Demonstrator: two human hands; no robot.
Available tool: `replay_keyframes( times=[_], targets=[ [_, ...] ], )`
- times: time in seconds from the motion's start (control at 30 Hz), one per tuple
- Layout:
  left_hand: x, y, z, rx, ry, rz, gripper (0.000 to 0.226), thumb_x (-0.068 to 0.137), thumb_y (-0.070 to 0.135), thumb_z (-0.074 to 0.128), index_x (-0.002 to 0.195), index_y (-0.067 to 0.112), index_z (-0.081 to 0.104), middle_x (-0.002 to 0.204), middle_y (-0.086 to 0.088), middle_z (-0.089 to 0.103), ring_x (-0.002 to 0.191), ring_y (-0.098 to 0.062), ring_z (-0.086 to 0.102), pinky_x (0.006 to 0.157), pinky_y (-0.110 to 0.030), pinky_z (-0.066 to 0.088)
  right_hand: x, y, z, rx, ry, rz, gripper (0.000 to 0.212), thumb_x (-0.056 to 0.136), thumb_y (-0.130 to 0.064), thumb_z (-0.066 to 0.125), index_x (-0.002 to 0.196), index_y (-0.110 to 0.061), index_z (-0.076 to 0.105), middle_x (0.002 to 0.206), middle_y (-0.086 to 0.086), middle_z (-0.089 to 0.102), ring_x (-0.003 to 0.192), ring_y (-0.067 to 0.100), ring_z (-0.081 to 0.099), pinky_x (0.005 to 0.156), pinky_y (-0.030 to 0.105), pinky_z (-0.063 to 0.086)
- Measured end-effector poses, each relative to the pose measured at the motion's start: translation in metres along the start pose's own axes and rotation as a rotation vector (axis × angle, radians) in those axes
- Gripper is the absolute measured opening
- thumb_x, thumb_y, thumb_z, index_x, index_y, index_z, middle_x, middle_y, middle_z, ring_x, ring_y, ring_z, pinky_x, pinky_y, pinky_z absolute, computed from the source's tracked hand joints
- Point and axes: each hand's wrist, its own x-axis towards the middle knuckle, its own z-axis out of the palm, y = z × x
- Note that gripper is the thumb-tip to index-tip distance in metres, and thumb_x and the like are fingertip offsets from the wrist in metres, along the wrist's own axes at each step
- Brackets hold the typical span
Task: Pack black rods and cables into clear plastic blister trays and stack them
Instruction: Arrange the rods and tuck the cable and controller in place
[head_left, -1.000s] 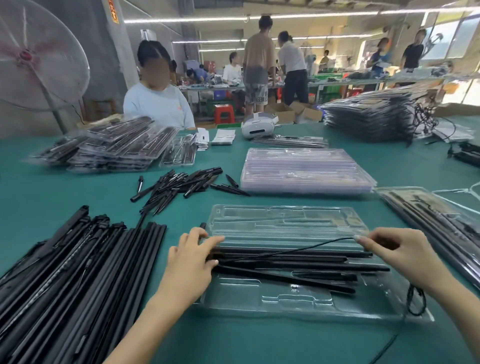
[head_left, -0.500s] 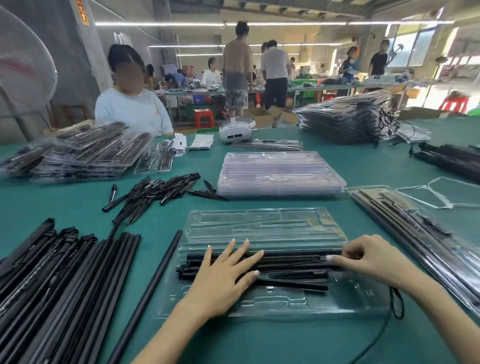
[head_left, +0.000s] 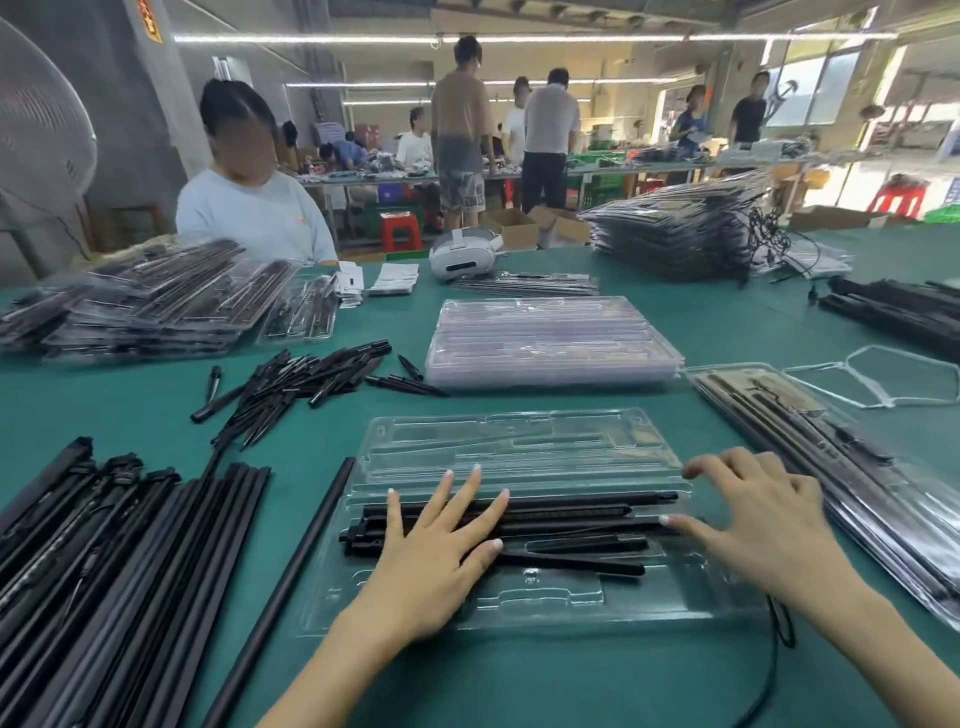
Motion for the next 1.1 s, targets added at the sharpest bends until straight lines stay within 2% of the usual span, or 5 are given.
replay_keyframes(
  times=[0.13,0.23,0.37,0.8,1.1],
  targets=[
    [-0.029,0.050,-0.011,-0.154,0.132,0.065,0.051,0.094,0.063,0.014,0.143,0.053,0.018,0.148,0.024,0.017,0.139,0.001,0.010,0.116,-0.031,0.011,-0.009,0.016,0.000,0.436,-0.025,-0.050,0.039,0.077,-0.054,0.067,0.111,-0.040,0.055,0.112,-0.011,0.052,0.113,0.014,0.045,0.093,0.039,0.039],
    [-0.059,0.093,-0.002,-0.045,0.047,0.165,0.046,0.084,0.073,0.034,0.092,0.035,0.060,0.091,0.017,0.053,0.088,0.001,0.050,0.074,-0.015,0.039,-0.014,0.021,0.004,0.615,0.053,-0.112,0.029,0.076,-0.034,0.076,0.100,-0.038,0.061,0.105,-0.011,0.060,0.104,0.013,0.055,0.092,0.037,0.043],
    [-0.082,0.108,0.026,0.250,0.124,0.184,0.045,0.079,0.017,0.030,0.037,0.023,0.044,0.040,0.010,0.035,0.035,-0.009,0.032,0.047,-0.023,0.009,-0.012,0.027,0.011,0.727,0.194,-0.173,0.023,0.083,-0.009,0.071,0.097,-0.027,0.066,0.100,-0.009,0.063,0.099,0.012,0.059,0.087,0.021,0.040],
    [-0.077,0.062,-0.034,-0.811,-0.403,-0.006,0.025,0.088,0.047,0.060,0.098,0.036,0.040,0.060,0.011,0.054,0.053,-0.003,0.045,0.060,-0.012,0.038,-0.040,0.070,0.021,0.564,0.156,-0.616,0.048,0.075,0.010,0.047,0.092,-0.026,0.073,0.108,-0.012,0.068,0.102,0.012,0.054,0.089,0.024,0.043],
    [-0.101,-0.007,-0.146,-0.254,-0.057,0.061,0.043,0.065,0.085,0.047,0.086,0.049,0.062,0.045,0.011,0.051,0.039,0.000,0.042,0.044,-0.008,0.032,-0.040,0.068,0.025,0.576,0.149,-0.615,0.042,0.100,-0.040,0.032,0.094,-0.031,0.072,0.108,-0.016,0.066,0.102,0.009,0.053,0.088,0.023,0.042]
  ],
)
